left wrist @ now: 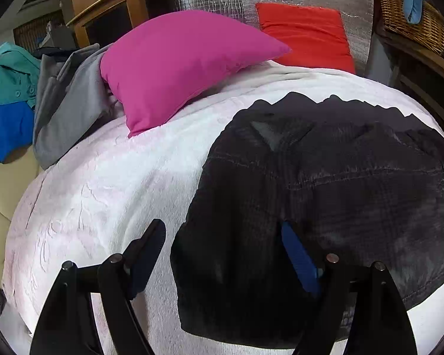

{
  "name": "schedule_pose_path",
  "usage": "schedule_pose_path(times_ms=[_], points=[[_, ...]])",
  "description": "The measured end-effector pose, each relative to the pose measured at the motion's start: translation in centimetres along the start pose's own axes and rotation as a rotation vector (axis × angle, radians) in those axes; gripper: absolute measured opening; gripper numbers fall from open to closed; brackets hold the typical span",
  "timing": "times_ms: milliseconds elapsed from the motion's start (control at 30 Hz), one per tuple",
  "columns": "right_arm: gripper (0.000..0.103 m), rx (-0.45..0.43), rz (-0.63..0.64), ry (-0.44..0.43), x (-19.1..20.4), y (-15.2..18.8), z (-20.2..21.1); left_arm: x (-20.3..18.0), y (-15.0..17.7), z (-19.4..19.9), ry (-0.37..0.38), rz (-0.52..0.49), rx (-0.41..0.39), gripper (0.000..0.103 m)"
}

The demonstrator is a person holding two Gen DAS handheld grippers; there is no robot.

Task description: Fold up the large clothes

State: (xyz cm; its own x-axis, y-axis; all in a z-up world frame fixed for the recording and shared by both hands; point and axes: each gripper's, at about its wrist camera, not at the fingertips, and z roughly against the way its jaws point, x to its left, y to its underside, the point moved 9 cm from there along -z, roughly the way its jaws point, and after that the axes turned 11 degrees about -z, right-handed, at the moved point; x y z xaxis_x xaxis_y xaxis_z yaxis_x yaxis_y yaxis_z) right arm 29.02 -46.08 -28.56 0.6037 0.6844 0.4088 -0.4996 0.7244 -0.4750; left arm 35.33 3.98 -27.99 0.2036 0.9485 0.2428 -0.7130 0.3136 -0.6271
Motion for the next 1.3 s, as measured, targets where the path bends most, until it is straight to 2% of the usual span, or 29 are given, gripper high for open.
schedule_pose_path(times_ms=[100, 167, 200, 300, 433, 600, 733, 800, 1100, 1167, 1300], points=[[0.038, -0.012, -0.029, -0.023, -0.1, -0.3, 0.7, 0.0, -0.1, 0.2, -0.027, -0.02, -0.008, 0.082], [0.07, -0.033, -0.084, -0.053, -0.7, -0.7, 1.1, -0.2, -0.1, 0.4, -0.034, -0.025, -0.011, 0.082], [0.072, -0.064, -0.122, -0.075, -1.0, -1.3, 1.5, -0.2, -0.1, 0.4, -0.039, -0.029, -0.012, 0.082], [0.072, -0.099, -0.153, -0.112, -0.8, -2.4, 1.5, -0.4, -0.1, 0.5, -0.053, -0.046, -0.018, 0.082], [0.072, -0.069, -0.159, -0.136, 0.3, -2.9, -0.1, -0.4, -0.1, 0.5, -0.059, -0.057, -0.02, 0.082], [0.072, -0.021, -0.068, -0.052, 1.8, -1.5, -2.4, -0.4, -0.1, 0.4, -0.064, -0.064, -0.022, 0.082], [0.071, -0.016, -0.075, -0.025, 1.5, -1.3, -3.2, -0.4, -0.1, 0.4, -0.063, -0.063, -0.02, 0.082], [0.066, -0.014, -0.093, -0.019, 1.0, -1.3, -3.3, -0.4, -0.1, 0.3, -0.055, -0.057, -0.015, 0.082], [0.062, 0.022, -0.145, -0.038, -0.9, -0.6, -3.0, 0.4, 0.7, -1.0, 0.063, 0.092, 0.045, 0.084], [0.06, 0.027, -0.164, -0.056, -1.1, -0.5, -2.2, 0.4, 0.5, -0.5, 0.078, 0.113, 0.029, 0.084], [0.058, 0.014, -0.195, -0.115, -1.6, -0.9, 0.1, 1.3, -0.7, 1.9, 0.113, 0.172, -0.067, 0.084]])
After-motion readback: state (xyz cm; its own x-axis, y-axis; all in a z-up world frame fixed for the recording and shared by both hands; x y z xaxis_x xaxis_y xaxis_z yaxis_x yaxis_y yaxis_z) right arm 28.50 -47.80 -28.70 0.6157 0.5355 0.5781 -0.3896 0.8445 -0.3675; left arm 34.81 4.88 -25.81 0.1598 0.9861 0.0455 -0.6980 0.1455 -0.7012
